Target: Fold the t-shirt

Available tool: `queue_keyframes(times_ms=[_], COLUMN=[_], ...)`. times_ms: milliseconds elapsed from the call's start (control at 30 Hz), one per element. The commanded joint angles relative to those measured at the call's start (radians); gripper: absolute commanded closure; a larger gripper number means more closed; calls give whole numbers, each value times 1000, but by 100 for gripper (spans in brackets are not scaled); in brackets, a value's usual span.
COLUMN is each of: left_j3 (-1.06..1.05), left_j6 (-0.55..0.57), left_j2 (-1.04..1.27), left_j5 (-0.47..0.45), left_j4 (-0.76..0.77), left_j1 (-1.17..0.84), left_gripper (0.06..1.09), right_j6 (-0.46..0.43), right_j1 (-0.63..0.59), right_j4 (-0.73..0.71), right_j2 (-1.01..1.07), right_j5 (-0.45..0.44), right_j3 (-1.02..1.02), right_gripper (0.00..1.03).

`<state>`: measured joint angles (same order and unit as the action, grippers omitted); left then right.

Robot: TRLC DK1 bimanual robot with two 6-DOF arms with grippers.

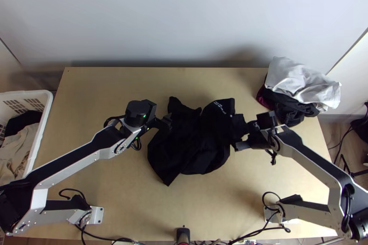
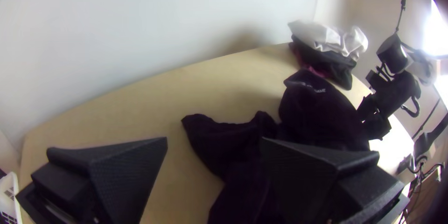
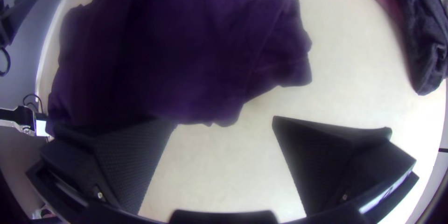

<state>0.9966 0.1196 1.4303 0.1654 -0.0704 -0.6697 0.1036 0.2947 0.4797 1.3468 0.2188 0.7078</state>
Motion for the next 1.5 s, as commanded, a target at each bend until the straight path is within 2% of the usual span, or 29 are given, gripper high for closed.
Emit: queue_keyframes(times_ms=[0,67,300,333,367,533,767,967,1067,1200,1467], left_j3=[-6,-9,-7,-7,-7,-7,-1,-32,-47,-67,-55], left_j6=[-6,-9,-9,-9,-8,-9,-14,-11,-5,0,-3], left_j2=[2,5,15,15,16,25,22,-4,-41,-85,-105], left_j5=[10,13,20,20,20,20,22,20,5,-1,-30], left_j4=[6,18,29,30,30,32,32,18,-45,-69,-97], left_j1=[12,12,13,16,18,27,27,18,-42,-131,-134], left_gripper=[12,12,12,13,12,13,12,13,13,13,13], right_j6=[31,44,28,24,4,-16,-48,-93,-91,-93,-87], right_j1=[14,3,-9,-11,-11,-12,-45,-35,-31,-2,86], right_j4=[-6,-9,-85,-90,-98,-99,-69,62,123,128,135], right_j2=[92,110,141,141,141,137,32,-92,-94,-110,-92], right_j5=[24,24,13,8,5,-6,-65,-118,-136,-199,-322], right_j3=[79,108,121,117,113,107,170,343,446,542,877], right_gripper=[5,8,52,65,86,86,87,89,89,89,89])
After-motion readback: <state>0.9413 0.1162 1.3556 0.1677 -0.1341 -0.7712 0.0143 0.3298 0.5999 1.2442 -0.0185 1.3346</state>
